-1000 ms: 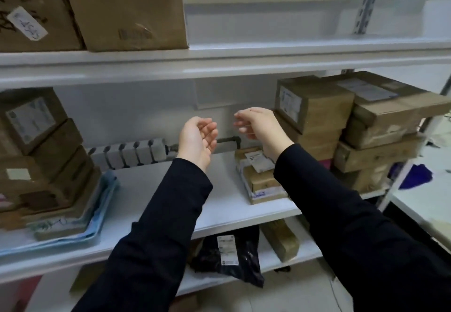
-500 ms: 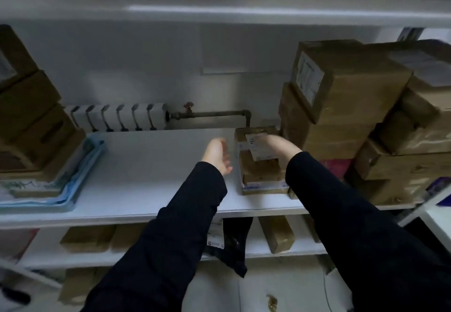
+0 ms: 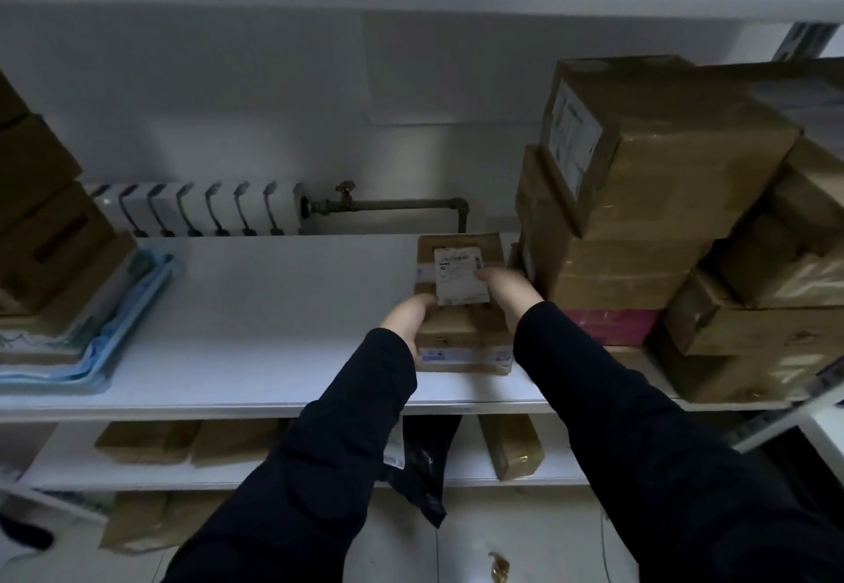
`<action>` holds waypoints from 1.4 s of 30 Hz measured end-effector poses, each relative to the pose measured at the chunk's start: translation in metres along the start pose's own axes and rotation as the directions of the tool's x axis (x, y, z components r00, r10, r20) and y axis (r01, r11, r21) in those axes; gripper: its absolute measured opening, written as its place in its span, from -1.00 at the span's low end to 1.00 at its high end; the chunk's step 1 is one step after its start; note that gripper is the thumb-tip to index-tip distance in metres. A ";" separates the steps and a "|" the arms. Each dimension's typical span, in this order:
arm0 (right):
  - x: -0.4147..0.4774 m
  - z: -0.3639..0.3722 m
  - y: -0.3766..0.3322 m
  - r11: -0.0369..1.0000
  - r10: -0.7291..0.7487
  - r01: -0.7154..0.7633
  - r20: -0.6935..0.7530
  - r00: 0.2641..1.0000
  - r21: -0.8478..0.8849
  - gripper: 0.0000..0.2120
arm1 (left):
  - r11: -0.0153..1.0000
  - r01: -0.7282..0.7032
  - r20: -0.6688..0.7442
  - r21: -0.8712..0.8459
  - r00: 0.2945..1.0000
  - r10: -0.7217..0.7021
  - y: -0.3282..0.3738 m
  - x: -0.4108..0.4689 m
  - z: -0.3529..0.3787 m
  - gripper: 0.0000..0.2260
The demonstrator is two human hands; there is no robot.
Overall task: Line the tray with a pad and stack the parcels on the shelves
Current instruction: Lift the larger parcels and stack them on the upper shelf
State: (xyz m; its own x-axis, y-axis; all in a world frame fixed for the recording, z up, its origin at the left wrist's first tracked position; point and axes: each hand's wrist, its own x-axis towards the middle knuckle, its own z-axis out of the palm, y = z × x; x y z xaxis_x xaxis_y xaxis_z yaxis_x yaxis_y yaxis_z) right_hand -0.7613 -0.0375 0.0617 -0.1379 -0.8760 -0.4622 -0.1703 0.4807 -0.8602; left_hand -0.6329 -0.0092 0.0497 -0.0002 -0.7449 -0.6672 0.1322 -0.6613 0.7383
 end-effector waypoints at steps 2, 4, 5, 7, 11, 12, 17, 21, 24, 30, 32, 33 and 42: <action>0.002 0.000 -0.003 0.999 0.017 -0.017 0.004 1.000 0.029 -0.74 | 1.000 -0.004 0.000 -0.013 1.000 0.004 0.001 -0.004 -0.006 -0.70; 0.001 0.002 -0.007 0.999 0.020 -0.020 0.016 1.000 0.043 -0.75 | 1.000 -0.019 0.006 -0.018 1.000 0.019 -0.001 -0.003 -0.011 -0.77; 0.000 0.003 -0.009 0.999 0.019 -0.020 0.021 1.000 0.043 -0.72 | 0.998 -0.061 0.012 -0.015 0.998 0.061 -0.001 -0.005 -0.012 -0.70; -0.002 0.006 -0.013 1.000 0.018 -0.018 0.014 1.000 0.015 -0.64 | 0.987 -0.162 0.006 0.011 0.987 0.162 -0.001 -0.002 -0.015 -0.35; -0.009 0.009 -0.021 1.000 0.013 -0.014 0.043 0.999 0.028 -0.60 | 0.958 -0.287 0.031 -0.011 0.957 0.287 0.011 -0.001 -0.026 -0.29; -0.014 0.012 -0.026 0.999 0.004 -0.005 0.039 0.999 0.036 -0.60 | 0.958 -0.288 0.047 0.004 0.957 0.288 0.016 -0.007 -0.029 -0.23; -0.036 0.022 -0.053 0.987 -0.130 0.131 -0.017 0.991 0.089 -0.69 | 0.974 -0.208 -0.004 -0.094 0.978 0.209 0.030 -0.036 -0.049 -0.62; -0.064 0.028 -0.069 0.953 -0.224 0.236 -0.087 0.971 0.191 -0.70 | 0.966 -0.117 -0.021 -0.232 0.993 0.115 0.030 -0.056 -0.085 -0.68; -0.081 0.033 -0.072 0.950 -0.257 0.281 -0.168 0.952 0.139 -0.32 | 0.957 -0.115 -0.018 -0.267 0.993 0.115 0.033 -0.081 -0.108 -0.70; -0.146 0.056 -0.087 0.940 -0.340 0.324 -0.249 0.907 -0.105 -0.22 | 0.956 -0.209 0.005 -0.205 0.977 0.214 0.038 -0.133 -0.166 -0.44; -0.163 0.061 -0.088 0.927 -0.373 0.349 -0.265 0.889 -0.135 -0.20 | 0.950 -0.279 0.023 -0.143 0.958 0.285 0.038 -0.153 -0.178 -0.38; -0.172 0.064 -0.087 0.927 -0.376 0.354 -0.268 0.887 -0.128 -0.18 | 0.944 -0.312 0.061 -0.105 0.946 0.319 0.038 -0.166 -0.184 -0.39; -0.240 0.080 -0.096 0.902 -0.321 0.385 -0.291 0.901 0.194 -0.24 | 0.788 -0.575 0.321 -0.219 0.720 0.615 0.043 -0.258 -0.219 -0.33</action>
State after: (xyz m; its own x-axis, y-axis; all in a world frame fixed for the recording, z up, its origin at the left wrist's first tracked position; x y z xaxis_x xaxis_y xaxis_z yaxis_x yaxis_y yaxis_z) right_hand -0.6337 0.1236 0.2378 -0.3536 -0.9322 -0.0773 -0.0173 0.0891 -0.9959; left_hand -0.4105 0.1735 0.2322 -0.2366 -0.9716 0.0052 0.3215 -0.0732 0.9441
